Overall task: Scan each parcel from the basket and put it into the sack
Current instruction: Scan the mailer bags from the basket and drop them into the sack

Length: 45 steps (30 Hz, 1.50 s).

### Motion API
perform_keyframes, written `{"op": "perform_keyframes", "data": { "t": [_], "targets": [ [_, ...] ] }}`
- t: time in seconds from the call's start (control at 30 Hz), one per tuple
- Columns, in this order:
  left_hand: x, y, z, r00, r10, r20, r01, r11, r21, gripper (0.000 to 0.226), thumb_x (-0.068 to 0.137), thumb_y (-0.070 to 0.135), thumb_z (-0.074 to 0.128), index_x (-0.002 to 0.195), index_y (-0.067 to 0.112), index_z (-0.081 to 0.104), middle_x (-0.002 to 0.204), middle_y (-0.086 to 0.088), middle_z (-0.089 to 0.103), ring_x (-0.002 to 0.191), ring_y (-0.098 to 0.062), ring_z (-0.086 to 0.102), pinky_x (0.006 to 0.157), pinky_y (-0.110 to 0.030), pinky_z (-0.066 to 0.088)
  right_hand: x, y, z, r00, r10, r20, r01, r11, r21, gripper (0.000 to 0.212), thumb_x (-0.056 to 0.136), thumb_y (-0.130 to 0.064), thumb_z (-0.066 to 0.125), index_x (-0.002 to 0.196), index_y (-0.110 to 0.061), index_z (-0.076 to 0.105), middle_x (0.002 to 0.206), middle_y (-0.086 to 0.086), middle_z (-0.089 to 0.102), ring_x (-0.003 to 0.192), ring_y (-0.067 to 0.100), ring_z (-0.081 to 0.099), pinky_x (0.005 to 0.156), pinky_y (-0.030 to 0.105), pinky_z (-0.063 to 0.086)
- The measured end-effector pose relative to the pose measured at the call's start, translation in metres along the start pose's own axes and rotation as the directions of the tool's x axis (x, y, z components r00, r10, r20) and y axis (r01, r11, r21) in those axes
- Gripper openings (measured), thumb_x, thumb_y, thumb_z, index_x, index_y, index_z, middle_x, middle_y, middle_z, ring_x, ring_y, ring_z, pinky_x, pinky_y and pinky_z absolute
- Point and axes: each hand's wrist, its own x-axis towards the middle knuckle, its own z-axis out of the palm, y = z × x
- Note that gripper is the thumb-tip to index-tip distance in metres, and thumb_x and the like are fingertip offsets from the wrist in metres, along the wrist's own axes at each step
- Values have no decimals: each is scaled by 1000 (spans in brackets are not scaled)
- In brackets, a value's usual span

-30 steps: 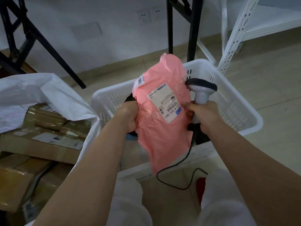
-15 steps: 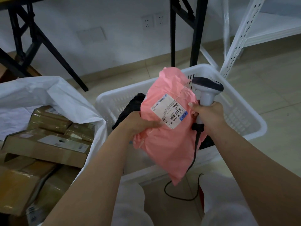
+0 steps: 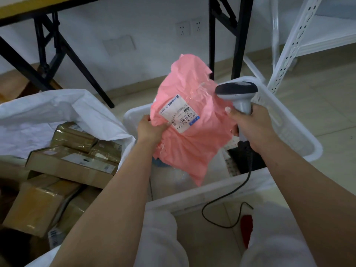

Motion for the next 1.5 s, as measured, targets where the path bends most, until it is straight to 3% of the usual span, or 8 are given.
{"op": "perform_keyframes", "data": {
  "t": [0.07, 0.13, 0.27, 0.4, 0.7, 0.9, 1.5],
  "targets": [
    [1, -1, -3, 999, -4, -54, 1, 998, -59, 48, 73, 24, 86, 108, 5, 58, 88, -19, 67, 58, -27, 60, 50, -34, 51, -3, -3, -1, 999, -48, 9, 48, 998, -29, 21, 88, -25, 69, 94, -6, 64, 71, 10, 63, 43, 12, 53, 53, 31, 49],
    [1, -1, -3, 997, 1, -76, -9, 995, -97, 43, 75, 25, 84, 104, 5, 59, 75, -15, 61, 42, -22, 50, 40, -24, 40, -7, -7, -1, 993, -41, 106, 43, 999, -13, 20, 90, -25, 68, 93, -5, 62, 72, 11, 64, 43, 11, 49, 50, 28, 46],
    [-4, -2, -1, 1000, 18, -19, -19, 1000, -25, 25, 91, 31, 69, 103, 10, 62, 66, -7, 58, 42, -16, 49, 34, -18, 39, -18, -15, 0, 929, 14, 371, 19, 996, -85, 17, 88, -25, 71, 84, -13, 59, 57, 4, 56, 43, 11, 46, 44, 25, 43],
    [-6, -4, 0, 1000, 29, -4, -29, 1000, 6, 27, 95, 33, 62, 99, 6, 64, 63, -7, 55, 43, -15, 48, 32, -15, 35, -22, -16, -1, 904, -23, 426, 123, 970, -209, 18, 83, -25, 77, 87, -18, 60, 50, -3, 54, 40, 7, 48, 43, 25, 45],
    [4, -11, -1, 996, -40, -77, 42, 999, 24, 35, 92, 44, 62, 76, 13, 61, 61, -2, 55, 54, -18, 52, 49, -22, 41, -16, -16, -14, 916, 28, 400, 83, 963, -257, 20, 84, -24, 75, 85, -12, 59, 57, 7, 53, 39, 9, 46, 42, 23, 44],
    [7, -14, 0, 995, -37, -90, 39, 999, 28, 31, 93, 41, 62, 87, 11, 64, 67, -3, 58, 59, -19, 53, 55, -24, 43, -19, -19, -19, 890, 19, 455, 129, 948, -291, 17, 84, -17, 74, 82, -11, 59, 57, 7, 53, 35, 6, 45, 40, 21, 43],
    [9, -17, 3, 992, -41, -122, 49, 997, 64, 35, 88, 48, 64, 89, 14, 67, 67, 0, 61, 64, -25, 60, 66, -31, 51, -12, -14, -27, 897, 21, 442, 137, 937, -321, 18, 83, -21, 75, 87, -13, 60, 62, 9, 55, 37, 7, 46, 42, 25, 45]
  ]
}}
